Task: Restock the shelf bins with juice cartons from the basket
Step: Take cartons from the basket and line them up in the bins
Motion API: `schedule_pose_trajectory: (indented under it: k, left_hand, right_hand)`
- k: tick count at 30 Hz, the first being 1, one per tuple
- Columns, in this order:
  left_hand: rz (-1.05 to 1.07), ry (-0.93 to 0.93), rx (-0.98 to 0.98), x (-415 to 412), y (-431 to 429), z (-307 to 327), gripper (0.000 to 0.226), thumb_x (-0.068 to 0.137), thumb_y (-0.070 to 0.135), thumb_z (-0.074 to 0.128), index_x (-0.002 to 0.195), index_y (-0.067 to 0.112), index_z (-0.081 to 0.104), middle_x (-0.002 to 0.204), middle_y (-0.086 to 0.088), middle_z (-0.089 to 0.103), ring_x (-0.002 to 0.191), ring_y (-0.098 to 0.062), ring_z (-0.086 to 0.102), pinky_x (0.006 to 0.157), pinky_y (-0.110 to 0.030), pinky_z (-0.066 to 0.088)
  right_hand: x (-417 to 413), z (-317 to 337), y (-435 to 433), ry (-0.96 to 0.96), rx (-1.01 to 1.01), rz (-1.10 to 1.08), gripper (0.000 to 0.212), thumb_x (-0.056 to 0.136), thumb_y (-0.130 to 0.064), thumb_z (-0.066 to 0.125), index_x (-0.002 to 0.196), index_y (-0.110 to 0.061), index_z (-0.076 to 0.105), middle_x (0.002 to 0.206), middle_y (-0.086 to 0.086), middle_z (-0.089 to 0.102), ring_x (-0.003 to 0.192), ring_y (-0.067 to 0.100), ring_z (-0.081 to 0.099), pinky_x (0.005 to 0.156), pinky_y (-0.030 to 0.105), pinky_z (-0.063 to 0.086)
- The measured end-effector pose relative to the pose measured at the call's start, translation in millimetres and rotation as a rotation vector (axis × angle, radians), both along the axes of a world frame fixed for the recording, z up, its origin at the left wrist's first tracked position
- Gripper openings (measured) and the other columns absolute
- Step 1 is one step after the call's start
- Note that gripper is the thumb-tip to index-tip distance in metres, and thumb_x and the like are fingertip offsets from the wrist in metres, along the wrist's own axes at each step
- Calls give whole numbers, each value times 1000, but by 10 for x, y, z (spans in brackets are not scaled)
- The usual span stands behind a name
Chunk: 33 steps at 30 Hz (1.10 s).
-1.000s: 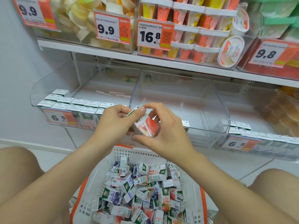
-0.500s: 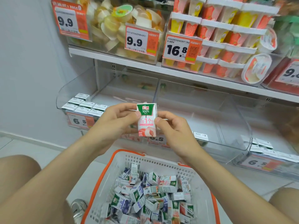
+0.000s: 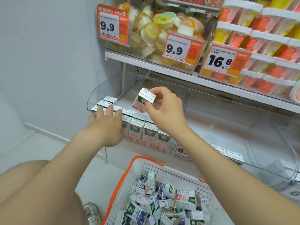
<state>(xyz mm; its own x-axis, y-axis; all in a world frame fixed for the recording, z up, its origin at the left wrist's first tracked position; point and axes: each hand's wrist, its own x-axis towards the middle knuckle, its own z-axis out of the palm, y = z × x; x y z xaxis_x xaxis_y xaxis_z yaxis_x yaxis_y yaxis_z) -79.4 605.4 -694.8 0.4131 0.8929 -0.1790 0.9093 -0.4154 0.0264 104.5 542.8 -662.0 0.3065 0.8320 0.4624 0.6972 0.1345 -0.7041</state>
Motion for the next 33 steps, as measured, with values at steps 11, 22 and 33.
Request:
schedule_pose_trajectory:
  k: [11, 22, 33]
  left_hand:
    - [-43, 118, -47, 43, 131, -1, 57, 100, 45, 49, 144, 15, 29, 142, -11, 31, 136, -35, 31, 107, -47, 37]
    - [-112, 102, 26, 71, -40, -22, 64, 103, 46, 46, 152, 10, 25, 146, -13, 33, 138, -36, 32, 108, -49, 39]
    - [-364, -164, -82, 220, -710, -60, 25, 101, 38, 52, 116, 17, 54, 118, -6, 59, 108, -30, 57, 85, -40, 51]
  right_hand:
    - [-229, -414, 1257, -149, -382, 80, 23, 96, -30, 69, 114, -17, 64, 103, 0, 67, 101, 21, 58, 83, 33, 45]
    - [-216, -417, 1145, -390, -522, 176, 44, 100, -13, 40, 141, -9, 55, 133, 17, 64, 127, 39, 55, 101, 47, 49]
    - [12, -584, -927, -412, -9, 105, 27, 77, -2, 47, 96, -11, 63, 90, 1, 63, 84, 23, 57, 74, 39, 50]
